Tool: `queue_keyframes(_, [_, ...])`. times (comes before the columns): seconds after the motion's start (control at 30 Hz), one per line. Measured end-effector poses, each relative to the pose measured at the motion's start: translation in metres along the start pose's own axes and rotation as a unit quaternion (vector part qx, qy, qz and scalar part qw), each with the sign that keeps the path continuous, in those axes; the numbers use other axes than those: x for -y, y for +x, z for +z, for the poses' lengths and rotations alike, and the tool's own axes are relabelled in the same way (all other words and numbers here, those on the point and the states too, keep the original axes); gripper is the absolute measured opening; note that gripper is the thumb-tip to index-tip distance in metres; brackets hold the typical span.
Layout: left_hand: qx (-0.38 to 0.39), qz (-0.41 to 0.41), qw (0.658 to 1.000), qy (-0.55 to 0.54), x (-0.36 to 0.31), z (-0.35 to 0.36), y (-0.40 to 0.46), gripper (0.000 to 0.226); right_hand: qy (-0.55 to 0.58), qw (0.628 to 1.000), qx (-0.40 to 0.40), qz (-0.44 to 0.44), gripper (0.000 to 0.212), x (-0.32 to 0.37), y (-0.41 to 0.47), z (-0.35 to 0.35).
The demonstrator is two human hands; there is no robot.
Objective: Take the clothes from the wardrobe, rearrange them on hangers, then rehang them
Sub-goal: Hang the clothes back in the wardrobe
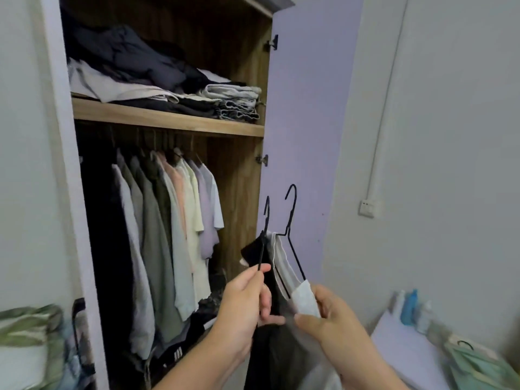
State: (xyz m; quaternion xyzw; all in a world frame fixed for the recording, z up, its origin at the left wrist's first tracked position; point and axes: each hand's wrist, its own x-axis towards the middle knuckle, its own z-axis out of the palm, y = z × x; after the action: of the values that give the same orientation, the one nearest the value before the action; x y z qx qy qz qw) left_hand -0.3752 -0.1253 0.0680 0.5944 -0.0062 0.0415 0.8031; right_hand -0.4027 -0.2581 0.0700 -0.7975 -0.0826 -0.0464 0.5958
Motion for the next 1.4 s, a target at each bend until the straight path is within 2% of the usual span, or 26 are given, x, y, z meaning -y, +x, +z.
queue_keyframes(0.2, [-0.031, 0.003, 1.0, 0.004, -0.001, -0.016, 0.071, 0.026, 0.003, 0.999, -0.033, -0.009, 0.005, -0.014, 0.074, 0.028])
queue_keyframes(0.4, [-0.036, -0.001, 0.999, 0.019, 0.003, -0.025, 0.135, 0.03, 0.037, 0.999, -0.038, -0.008, 0.02, -0.022, 0.139, 0.037])
queue_keyframes(0.5, [-0.044, -0.006, 0.999, 0.023, 0.006, -0.033, 0.171, 0.032, 0.043, 0.998, -0.038, -0.013, 0.012, -0.031, 0.175, 0.038])
queue_keyframes(0.67, [-0.075, -0.017, 0.996, 0.041, 0.012, -0.035, 0.239, 0.032, 0.055, 0.998, -0.033, -0.013, 0.02, -0.052, 0.244, 0.029])
queue_keyframes(0.8, [-0.099, -0.008, 0.994, 0.05, 0.015, -0.022, 0.306, 0.03, 0.054, 0.998, -0.006, -0.015, 0.016, -0.067, 0.312, 0.014])
queue_keyframes(1.1, [-0.132, 0.026, 0.987, 0.085, 0.002, -0.007, 0.442, 0.03, -0.022, 0.996, 0.012, -0.083, 0.018, -0.083, 0.463, -0.009])
queue_keyframes(1.4, [-0.137, 0.066, 0.986, 0.067, -0.031, -0.045, 0.565, 0.026, -0.088, 0.99, -0.002, -0.112, 0.016, -0.086, 0.587, 0.013])
